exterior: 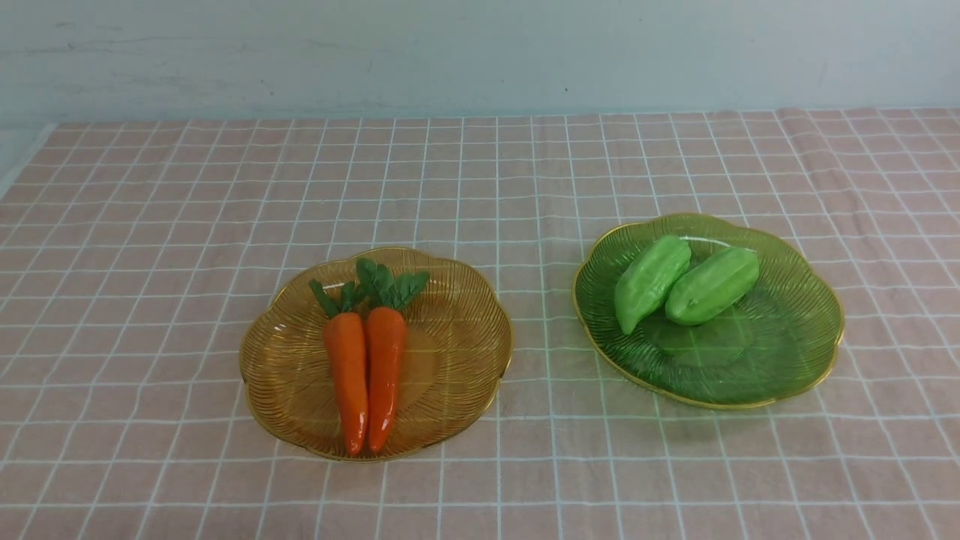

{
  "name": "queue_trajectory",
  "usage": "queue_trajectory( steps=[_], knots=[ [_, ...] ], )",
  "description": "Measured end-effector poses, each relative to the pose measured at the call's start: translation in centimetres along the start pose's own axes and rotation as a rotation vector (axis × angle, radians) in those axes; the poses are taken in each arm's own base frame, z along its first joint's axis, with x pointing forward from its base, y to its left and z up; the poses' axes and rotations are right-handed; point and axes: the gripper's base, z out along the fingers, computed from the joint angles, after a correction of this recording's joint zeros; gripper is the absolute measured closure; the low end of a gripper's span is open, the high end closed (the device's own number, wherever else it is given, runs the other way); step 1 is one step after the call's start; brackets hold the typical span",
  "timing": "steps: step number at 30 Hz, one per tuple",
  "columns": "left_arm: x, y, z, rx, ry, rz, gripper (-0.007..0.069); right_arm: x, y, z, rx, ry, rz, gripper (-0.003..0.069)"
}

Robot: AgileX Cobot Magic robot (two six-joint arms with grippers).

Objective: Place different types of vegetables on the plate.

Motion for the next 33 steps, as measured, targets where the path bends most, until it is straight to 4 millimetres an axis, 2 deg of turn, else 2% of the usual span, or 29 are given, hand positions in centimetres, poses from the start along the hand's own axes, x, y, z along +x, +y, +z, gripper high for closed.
queue_trajectory(
  steps=[33],
  knots=[
    [0.0,0.0,-0.01,0.0,-0.001,0.0,0.0628,0.04,0.03,0.0,-0.003,0.004,0.013,0.0676]
  ],
)
